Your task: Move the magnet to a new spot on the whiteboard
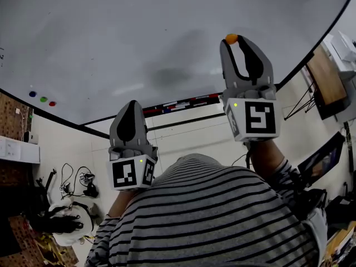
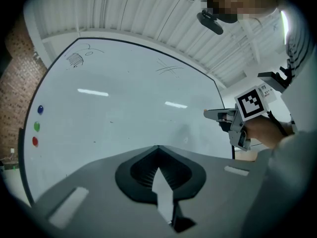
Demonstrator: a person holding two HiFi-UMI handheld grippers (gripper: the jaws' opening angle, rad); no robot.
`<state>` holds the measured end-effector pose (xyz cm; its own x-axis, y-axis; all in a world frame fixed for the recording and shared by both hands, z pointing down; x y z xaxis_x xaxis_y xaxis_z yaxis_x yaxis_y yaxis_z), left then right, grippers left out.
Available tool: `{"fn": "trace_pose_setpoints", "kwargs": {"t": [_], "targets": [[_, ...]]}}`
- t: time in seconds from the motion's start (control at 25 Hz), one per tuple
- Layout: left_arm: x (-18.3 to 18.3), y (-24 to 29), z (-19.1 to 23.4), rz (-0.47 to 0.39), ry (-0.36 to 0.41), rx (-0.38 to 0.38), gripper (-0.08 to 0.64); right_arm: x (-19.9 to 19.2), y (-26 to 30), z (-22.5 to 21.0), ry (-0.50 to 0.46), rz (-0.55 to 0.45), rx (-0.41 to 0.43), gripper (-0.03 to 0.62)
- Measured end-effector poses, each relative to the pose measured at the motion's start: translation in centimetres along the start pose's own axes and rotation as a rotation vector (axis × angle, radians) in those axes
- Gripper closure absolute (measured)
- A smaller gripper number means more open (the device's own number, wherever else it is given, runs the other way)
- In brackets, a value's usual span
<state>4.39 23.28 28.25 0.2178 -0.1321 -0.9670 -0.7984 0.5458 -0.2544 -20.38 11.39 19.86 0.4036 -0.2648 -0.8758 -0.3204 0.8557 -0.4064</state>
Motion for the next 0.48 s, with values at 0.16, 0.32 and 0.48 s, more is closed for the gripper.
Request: {"fn": "trace_pose_setpoints", "kwargs": {"t": [0.16,0.32,0.48], "targets": [[-0.5,2.3,3.1,0.002,-0.002,-0.006,0.545,-1.3,3.7,0.6,-0.049,-0.012,-0.032,0.468],[-0.8,3.7,5.0,-0.006,0.003,-0.004,0.545,-2.3,6.0,1.2,-0.035,0.007,-0.058,0.468],[-1.1,4.5,5.9,-0.009,-0.005,-0.007,0.545,-2.8,6.6,1.4,-0.042,-0.004,-0.076,0.471]]}}
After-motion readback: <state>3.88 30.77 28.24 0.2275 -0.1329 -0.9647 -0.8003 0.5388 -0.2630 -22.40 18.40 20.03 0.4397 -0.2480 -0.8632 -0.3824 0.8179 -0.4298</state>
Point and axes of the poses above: the fingertips, and each gripper's own axes: y forward along the fingers, z to its left, x out of its top, the point moved 10 cm from there along -y, backward along the fingers, and after that the axes turned 8 degrees about -z, right-handed, at the moved point
